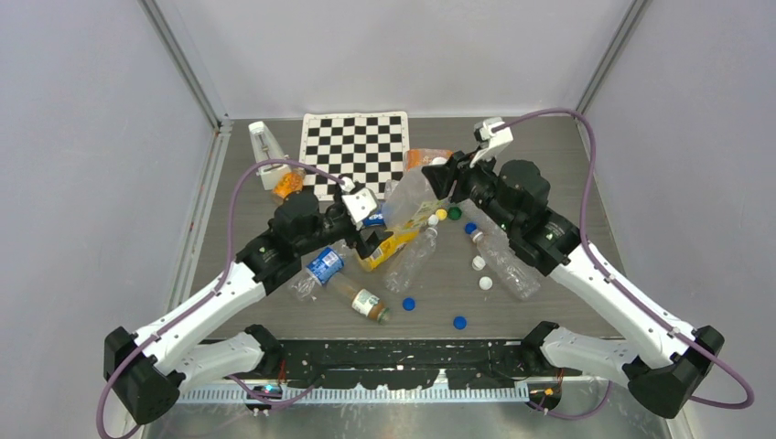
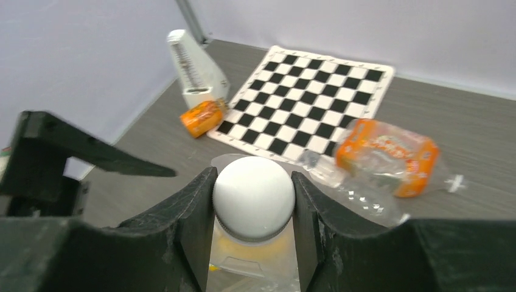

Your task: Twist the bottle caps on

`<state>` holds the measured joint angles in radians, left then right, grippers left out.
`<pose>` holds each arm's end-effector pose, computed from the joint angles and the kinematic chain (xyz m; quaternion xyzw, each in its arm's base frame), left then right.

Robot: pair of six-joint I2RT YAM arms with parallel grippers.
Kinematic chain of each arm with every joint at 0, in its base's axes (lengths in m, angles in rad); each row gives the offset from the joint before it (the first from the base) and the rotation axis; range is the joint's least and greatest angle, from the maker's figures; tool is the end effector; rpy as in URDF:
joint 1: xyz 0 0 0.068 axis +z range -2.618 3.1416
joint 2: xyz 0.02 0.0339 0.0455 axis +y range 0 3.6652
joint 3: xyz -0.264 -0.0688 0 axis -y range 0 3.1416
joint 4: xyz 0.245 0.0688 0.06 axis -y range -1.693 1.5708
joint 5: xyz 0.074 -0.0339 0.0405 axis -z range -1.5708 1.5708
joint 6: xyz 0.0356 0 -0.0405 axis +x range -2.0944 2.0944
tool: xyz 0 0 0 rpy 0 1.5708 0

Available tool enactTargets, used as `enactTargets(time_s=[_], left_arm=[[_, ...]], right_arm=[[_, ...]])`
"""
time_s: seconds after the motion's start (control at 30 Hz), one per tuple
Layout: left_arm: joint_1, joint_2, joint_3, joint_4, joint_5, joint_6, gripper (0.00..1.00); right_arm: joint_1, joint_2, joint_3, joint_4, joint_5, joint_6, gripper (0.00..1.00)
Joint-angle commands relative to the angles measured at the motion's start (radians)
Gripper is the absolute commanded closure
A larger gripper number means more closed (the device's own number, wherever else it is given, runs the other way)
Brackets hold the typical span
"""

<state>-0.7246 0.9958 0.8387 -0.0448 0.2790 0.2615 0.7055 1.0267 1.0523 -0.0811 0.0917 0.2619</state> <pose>0.1686 -0.1623 0.3343 0.4406 0.6342 -0.2485 0.5847 0.1818 0.1505 0.3996 -0.1289 0.7148 0.2898 0.6232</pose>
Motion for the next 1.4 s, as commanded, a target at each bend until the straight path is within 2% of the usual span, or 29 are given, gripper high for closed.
enactTargets(time_s=[0.0, 0.2, 0.33, 0.4, 0.47, 0.6, 0.8, 1.03, 1.1, 1.27, 1.37], left_arm=[[0.008, -0.035, 0.010, -0.003, -0.013, 0.016, 0.00], [0.018, -0.060, -0.007, -0.021, -0.023, 0.018, 0.00], [0.030, -0.060, -0.015, -0.027, -0.015, 0.016, 0.00], [0.037, -0.064, -0.016, -0.034, -0.009, 0.017, 0.00], [0.046, -0.068, -0.019, -0.034, -0.008, 0.019, 0.00], [0.058, -0.068, -0.025, -0.040, -0.009, 0.034, 0.00], [0.069, -0.061, -0.029, -0.042, 0.003, 0.042, 0.00], [0.081, -0.054, -0.029, -0.044, 0.015, 0.044, 0.00], [0.083, -0.053, -0.030, -0.043, 0.016, 0.043, 0.00], [0.088, -0.052, -0.029, -0.044, 0.022, 0.043, 0.00], [0.087, -0.053, -0.030, -0.043, 0.022, 0.042, 0.00]], right_arm=[[-0.069, 0.019, 0.107, -0.054, 0.069, -0.121, 1.00], [-0.247, 0.070, 0.172, -0.089, 0.163, -0.292, 1.00], [-0.410, 0.145, 0.178, -0.046, 0.206, -0.371, 1.00], [-0.550, 0.192, 0.171, 0.024, 0.173, -0.359, 1.00], [-0.638, 0.243, 0.162, 0.092, 0.132, -0.337, 1.00], [-0.744, 0.358, 0.117, 0.261, 0.087, -0.343, 0.99], [-0.824, 0.467, 0.040, 0.440, 0.031, -0.304, 1.00], [-0.833, 0.529, -0.049, 0.550, -0.016, -0.320, 0.99], [-0.833, 0.528, -0.062, 0.556, -0.026, -0.312, 0.94], [-0.833, 0.496, -0.064, 0.505, -0.037, -0.306, 0.56], [-0.833, 0.467, -0.056, 0.468, -0.032, -0.303, 0.41]])
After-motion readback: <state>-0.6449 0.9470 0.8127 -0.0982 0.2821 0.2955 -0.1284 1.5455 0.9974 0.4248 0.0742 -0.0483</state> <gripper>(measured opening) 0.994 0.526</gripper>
